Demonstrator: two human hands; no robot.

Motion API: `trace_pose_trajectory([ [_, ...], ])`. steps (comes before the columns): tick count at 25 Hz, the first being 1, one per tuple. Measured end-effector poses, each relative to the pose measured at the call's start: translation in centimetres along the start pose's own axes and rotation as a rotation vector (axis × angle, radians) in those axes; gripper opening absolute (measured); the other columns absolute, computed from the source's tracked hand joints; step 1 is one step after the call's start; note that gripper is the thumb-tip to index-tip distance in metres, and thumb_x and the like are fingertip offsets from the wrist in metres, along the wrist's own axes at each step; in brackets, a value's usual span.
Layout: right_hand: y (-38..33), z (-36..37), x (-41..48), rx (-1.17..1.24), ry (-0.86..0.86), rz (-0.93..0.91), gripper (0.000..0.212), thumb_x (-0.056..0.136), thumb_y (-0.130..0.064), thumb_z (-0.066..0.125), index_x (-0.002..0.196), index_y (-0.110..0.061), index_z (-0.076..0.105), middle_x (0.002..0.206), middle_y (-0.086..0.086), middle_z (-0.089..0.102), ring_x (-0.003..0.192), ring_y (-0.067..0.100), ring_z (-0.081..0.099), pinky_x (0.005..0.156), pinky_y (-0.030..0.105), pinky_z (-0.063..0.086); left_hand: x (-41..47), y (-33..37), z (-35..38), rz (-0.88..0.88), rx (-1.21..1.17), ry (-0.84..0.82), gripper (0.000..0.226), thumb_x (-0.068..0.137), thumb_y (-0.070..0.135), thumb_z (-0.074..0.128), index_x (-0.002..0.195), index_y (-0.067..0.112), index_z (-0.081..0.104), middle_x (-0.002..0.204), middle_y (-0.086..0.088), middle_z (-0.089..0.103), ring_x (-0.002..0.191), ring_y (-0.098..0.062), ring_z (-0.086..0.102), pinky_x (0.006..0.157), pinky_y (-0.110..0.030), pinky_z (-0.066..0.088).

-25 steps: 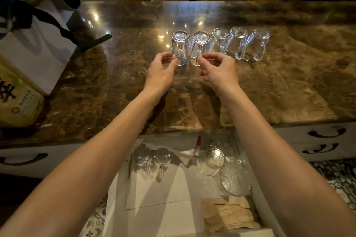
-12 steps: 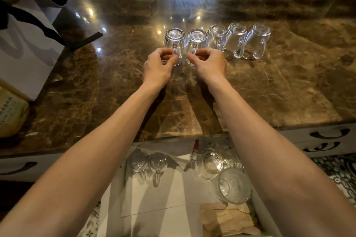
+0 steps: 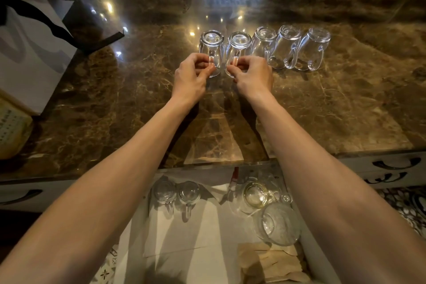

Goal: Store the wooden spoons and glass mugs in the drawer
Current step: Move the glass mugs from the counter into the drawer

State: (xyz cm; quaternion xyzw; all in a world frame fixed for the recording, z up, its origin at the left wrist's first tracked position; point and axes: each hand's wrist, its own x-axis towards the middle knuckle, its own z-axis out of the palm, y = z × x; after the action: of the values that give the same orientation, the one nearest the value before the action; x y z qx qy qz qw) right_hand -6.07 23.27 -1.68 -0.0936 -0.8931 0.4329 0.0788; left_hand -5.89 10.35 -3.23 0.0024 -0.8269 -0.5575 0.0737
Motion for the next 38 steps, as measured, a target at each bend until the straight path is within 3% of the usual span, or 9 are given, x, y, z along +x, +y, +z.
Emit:
trace_pose_trajectory([
  [22, -0.8, -3.3, -9.1, 0.194, -0.071, -0.133, 0.019, 0.086, -0.023, 0.067, 0.103, -0.016, 0.070, 0.095, 0.000, 0.072, 0.089, 0.015, 0.068, 0.082, 0.041, 0.056, -8.8, 2.4, -5.6, 0.129, -0.063, -0.053, 0.023, 0.086, 0.013, 0.065, 0.108, 0.010, 0.060, 0.097, 0.000, 0.065, 0.092, -0.011, 0.063, 0.088, -0.025, 0.052],
  [35, -1.8, -5.3, -20.1, 0.176, -0.096, -0.180, 0.012, 0.084, -0.028, 0.069, 0.094, -0.022, 0.072, 0.084, -0.011, 0.071, 0.080, 0.003, 0.067, 0.077, 0.037, 0.056, -18.2, 2.8, -10.9, 0.136, -0.129, -0.137, 0.022, 0.084, 0.008, 0.065, 0.105, 0.009, 0.062, 0.097, 0.000, 0.066, 0.091, -0.013, 0.065, 0.084, -0.023, 0.052],
  [38, -1.0, -5.1, -22.8, 0.171, -0.126, -0.175, 0.011, 0.083, -0.028, 0.068, 0.093, -0.023, 0.072, 0.082, -0.014, 0.070, 0.078, 0.002, 0.065, 0.074, 0.035, 0.057, -20.9, 1.9, -11.2, 0.104, -0.140, -0.136, 0.021, 0.082, 0.009, 0.066, 0.101, 0.018, 0.062, 0.093, 0.006, 0.066, 0.086, -0.005, 0.064, 0.080, -0.017, 0.050],
])
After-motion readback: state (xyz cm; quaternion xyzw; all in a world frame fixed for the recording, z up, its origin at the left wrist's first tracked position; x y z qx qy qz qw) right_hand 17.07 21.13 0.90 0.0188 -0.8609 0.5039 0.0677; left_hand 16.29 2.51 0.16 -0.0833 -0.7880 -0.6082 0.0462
